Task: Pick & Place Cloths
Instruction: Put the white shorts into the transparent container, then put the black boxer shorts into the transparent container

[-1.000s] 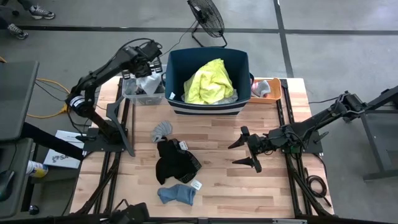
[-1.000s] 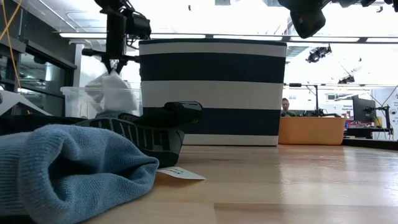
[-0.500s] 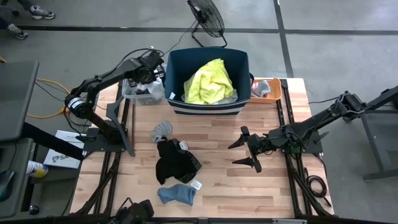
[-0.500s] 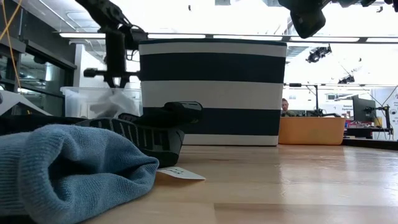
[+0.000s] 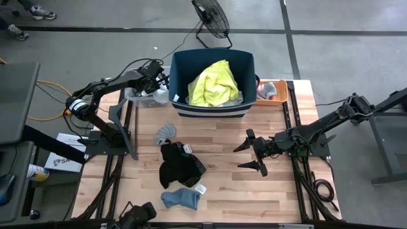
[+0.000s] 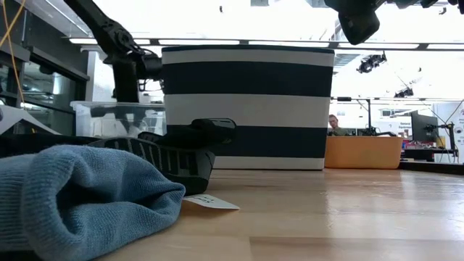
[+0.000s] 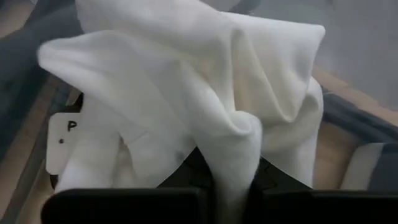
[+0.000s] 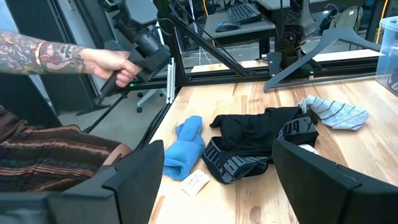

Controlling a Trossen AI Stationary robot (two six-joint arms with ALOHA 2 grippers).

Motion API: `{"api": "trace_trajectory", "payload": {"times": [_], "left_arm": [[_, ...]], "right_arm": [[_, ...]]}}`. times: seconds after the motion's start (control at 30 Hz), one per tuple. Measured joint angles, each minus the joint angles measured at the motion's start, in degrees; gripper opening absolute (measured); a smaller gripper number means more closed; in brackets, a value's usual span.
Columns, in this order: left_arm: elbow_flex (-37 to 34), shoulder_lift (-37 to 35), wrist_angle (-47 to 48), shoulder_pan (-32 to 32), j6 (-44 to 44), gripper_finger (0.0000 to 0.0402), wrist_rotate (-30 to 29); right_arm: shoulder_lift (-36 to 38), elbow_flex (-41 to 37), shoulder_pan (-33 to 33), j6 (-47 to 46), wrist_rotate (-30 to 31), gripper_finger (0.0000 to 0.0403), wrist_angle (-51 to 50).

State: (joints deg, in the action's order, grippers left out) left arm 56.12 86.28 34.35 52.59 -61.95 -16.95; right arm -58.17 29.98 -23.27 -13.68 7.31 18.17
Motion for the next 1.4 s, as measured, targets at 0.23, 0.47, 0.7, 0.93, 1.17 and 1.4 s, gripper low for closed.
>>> {"api": "trace_trajectory", "payload": {"times": [0.23, 0.47, 0.7, 0.93, 1.17, 1.4], "left_arm": [[-0.29, 0.02, -1.12, 1.53, 6.37, 0.0071, 1.1], [-0.22, 0.02, -1.91, 1.4, 9.95, 0.0203, 1.18], [-0.22, -3.6, -2.33, 1.45, 14.19, 0.0313, 2.05], [-0.2, -10.99, -3.0, 1.45, 16.21, 0.0352, 1.38], [-0.16, -17.39, -3.39, 1.45, 20.57, 0.0352, 1.2], [-0.16, -22.83, -3.37, 1.4, 27.37, 0.0351, 2.89]], "right_arm": [[-0.02, 0.0, 0.02, -0.01, 0.0, 0.0291, 0.01], [0.0, 0.0, 0.0, 0.0, 0.0, 0.0291, 0.01], [0.0, 0.0, 0.01, 0.0, 0.0, 0.0291, 0.02], [0.0, 0.0, 0.01, -0.01, 0.0, 0.0291, 0.0], [-0.02, 0.0, 0.02, -0.01, 0.0, 0.0291, 0.02], [0.0, 0.0, 0.0, 0.01, 0.0, 0.0291, 0.0]]}}
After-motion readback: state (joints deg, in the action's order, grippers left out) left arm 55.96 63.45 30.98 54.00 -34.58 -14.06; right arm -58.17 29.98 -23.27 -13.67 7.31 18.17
